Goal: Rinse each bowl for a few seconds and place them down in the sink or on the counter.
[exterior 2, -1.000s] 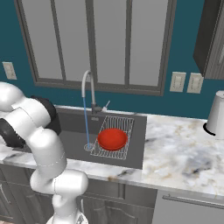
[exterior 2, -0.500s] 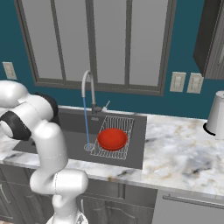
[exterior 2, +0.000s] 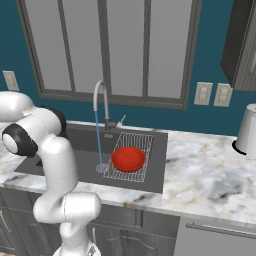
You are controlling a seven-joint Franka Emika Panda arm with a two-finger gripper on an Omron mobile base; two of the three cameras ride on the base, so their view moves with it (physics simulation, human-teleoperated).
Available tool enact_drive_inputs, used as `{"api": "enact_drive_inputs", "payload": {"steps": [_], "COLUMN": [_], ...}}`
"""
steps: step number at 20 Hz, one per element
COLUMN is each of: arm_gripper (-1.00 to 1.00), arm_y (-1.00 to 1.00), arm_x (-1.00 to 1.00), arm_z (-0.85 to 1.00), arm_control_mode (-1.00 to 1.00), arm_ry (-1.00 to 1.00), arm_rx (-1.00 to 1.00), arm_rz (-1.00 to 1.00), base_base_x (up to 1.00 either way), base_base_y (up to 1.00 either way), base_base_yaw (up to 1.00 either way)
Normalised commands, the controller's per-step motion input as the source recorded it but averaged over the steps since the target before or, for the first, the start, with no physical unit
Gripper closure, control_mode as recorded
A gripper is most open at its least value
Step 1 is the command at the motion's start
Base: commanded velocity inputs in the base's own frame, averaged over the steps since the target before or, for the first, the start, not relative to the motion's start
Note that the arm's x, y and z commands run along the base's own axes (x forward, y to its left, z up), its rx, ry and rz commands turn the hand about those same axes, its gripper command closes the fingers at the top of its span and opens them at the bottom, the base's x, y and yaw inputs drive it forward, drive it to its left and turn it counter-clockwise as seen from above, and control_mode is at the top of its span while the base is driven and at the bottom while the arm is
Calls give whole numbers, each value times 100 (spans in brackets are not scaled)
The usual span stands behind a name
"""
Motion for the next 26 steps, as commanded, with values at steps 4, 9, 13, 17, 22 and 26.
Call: {"api": "enact_drive_inputs", "payload": {"steps": [4, 9, 13, 17, 22, 26], "arm_gripper": [-100, -100, -100, -100, -100, -100], "arm_y": [0, 0, 0, 0, 0, 0], "arm_x": [0, 0, 0, 1, 0, 5], "arm_z": [-9, -13, -22, -21, -14, -16], "arm_control_mode": [-100, -100, -100, -100, -100, -100], "arm_ry": [0, 0, 0, 0, -1, -2], "arm_rx": [0, 1, 1, 2, 2, 2], "arm_rz": [-3, -4, -5, -5, -4, -6], "base_base_x": [0, 0, 0, 0, 0, 0], "base_base_y": [0, 0, 0, 0, 0, 0], "base_base_yaw": [0, 0, 0, 0, 0, 0]}}
